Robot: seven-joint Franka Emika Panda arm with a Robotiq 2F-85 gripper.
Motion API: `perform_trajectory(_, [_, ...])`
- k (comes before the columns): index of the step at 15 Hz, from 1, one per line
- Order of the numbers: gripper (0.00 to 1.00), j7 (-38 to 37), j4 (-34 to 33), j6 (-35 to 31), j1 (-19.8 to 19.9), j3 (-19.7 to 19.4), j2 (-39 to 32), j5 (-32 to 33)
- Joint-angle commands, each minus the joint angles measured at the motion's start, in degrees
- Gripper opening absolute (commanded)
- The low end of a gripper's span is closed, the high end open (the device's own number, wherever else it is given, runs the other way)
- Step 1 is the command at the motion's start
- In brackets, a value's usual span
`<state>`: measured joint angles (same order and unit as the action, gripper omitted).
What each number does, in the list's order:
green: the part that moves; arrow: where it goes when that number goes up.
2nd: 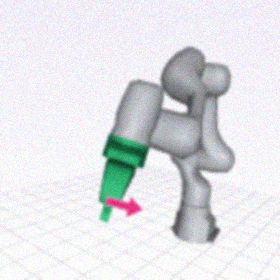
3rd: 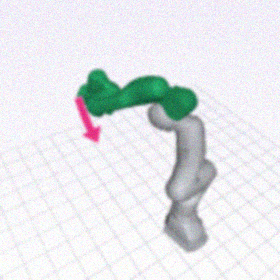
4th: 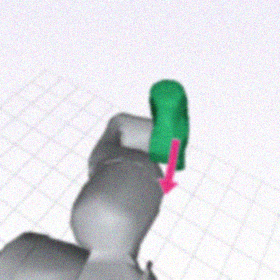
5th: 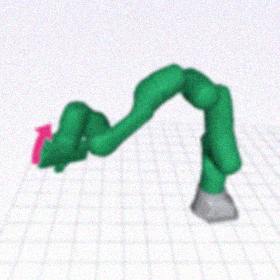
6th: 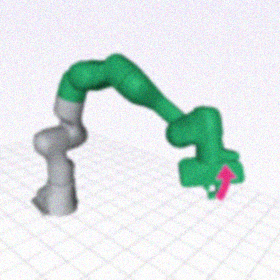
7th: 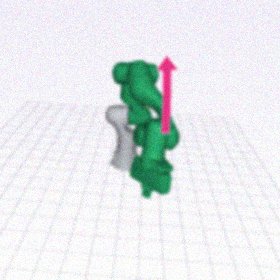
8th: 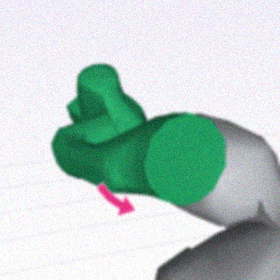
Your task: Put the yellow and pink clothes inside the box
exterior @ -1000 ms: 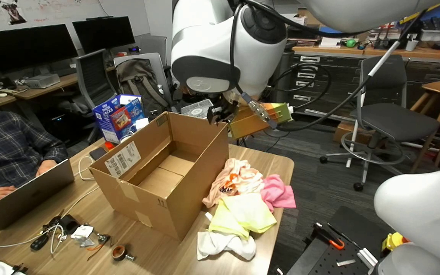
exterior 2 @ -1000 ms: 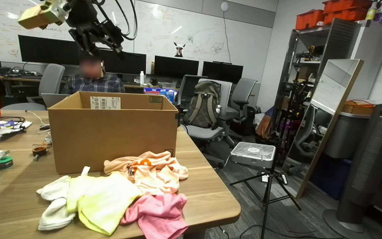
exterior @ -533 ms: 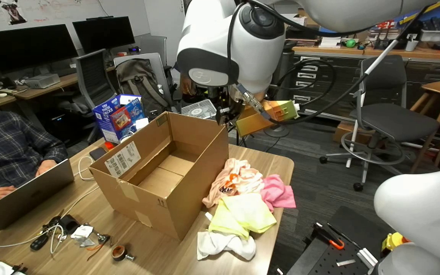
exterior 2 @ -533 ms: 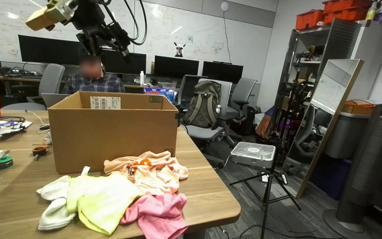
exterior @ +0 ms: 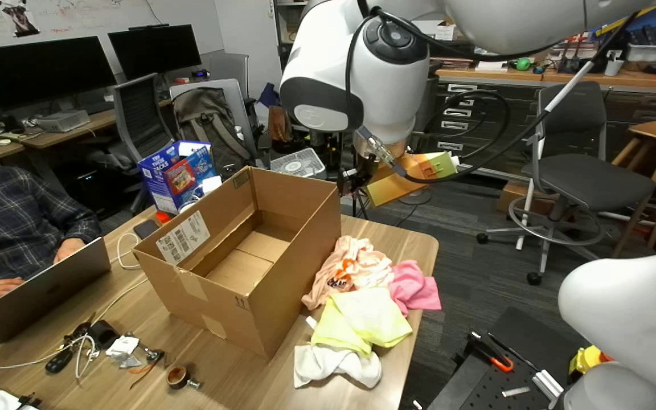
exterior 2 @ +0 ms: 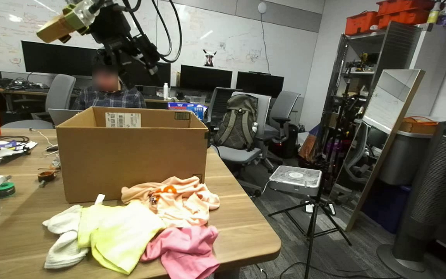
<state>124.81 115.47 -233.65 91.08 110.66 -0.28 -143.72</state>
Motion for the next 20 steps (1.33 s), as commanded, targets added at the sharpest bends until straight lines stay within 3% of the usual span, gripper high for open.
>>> perform_trajectory(1, [1.0,1.88,2.03,-2.13,0.21,-0.76,-2.41,0.01])
perform_trajectory(8, [1.0,4.01,9.24,-2.15,-2.2,-4.14,-6.55,0.02])
perform_trajectory(9, [1.0,1.73,10.93,-3.09,-11.73,-12.02,-9.98,3.12])
perform_trajectory(10, [1.0,8.85,9.58,0.01,-4.93,-8.18,-4.43,-4.05])
perform_trajectory(11, [1.0,2.07,12.12,-2.66,-16.45,-15.58,-12.67,3.35])
perform_trajectory(12, [1.0,6.5,11.83,-1.51,-12.35,-13.06,-10.4,0.1])
perform_trajectory(13, [1.0,2.65,12.66,-2.53,-21.6,-19.83,-14.22,3.68])
perform_trajectory(14, [1.0,7.5,12.22,-0.11,-19.47,-19.65,-11.04,-0.6])
perform_trajectory(18, [1.0,3.51,12.31,-1.28,-33.4,-31.32,-17.11,4.93])
perform_trajectory(20, [1.0,3.8,10.7,-1.37,-41.87,-39.7,-18.62,6.53])
